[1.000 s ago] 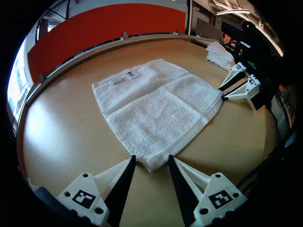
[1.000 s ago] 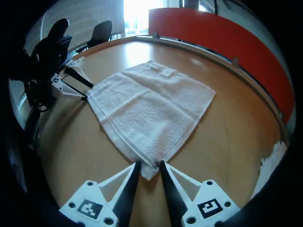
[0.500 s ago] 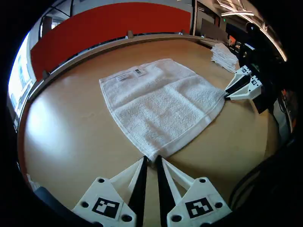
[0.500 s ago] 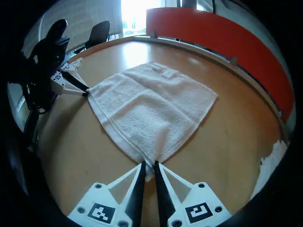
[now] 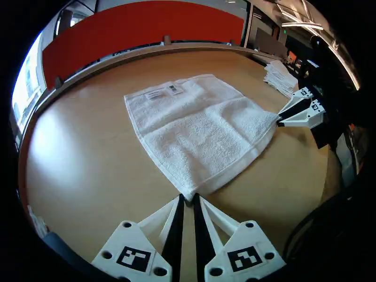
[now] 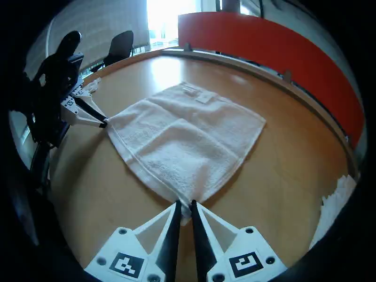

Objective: Fold towel

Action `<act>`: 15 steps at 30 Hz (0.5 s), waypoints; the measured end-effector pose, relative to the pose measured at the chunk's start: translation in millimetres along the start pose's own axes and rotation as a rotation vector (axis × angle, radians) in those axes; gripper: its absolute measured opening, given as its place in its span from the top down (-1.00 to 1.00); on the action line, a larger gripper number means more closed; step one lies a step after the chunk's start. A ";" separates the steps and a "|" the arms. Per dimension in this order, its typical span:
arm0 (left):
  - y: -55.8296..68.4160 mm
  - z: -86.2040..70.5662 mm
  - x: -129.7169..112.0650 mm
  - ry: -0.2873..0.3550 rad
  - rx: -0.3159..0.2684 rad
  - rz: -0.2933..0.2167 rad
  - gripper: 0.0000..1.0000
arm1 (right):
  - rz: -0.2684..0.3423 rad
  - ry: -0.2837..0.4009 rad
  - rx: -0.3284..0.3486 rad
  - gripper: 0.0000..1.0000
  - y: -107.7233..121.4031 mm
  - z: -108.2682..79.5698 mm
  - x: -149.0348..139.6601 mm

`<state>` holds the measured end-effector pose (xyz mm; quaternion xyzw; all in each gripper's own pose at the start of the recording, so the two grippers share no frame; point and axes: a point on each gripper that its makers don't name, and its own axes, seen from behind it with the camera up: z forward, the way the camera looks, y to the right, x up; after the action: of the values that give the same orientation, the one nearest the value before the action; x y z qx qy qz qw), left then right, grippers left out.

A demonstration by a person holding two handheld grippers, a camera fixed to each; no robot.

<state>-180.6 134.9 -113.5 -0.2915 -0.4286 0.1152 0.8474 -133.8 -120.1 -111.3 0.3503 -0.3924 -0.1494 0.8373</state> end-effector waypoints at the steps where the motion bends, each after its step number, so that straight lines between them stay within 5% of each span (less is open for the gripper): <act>1: 0.3 -1.2 0.9 0.001 0.000 -0.003 0.72 | -0.004 0.001 -0.001 0.68 0.0 -1.0 1.4; 15: -1.0 -32.4 25.9 0.026 0.012 -0.043 0.72 | -0.004 0.038 -0.013 0.69 -3.5 -28.3 33.4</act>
<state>-139.2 132.8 -110.9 -0.2786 -0.4229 0.0959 0.8569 -90.5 -126.8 -107.9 0.3484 -0.3749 -0.1468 0.8464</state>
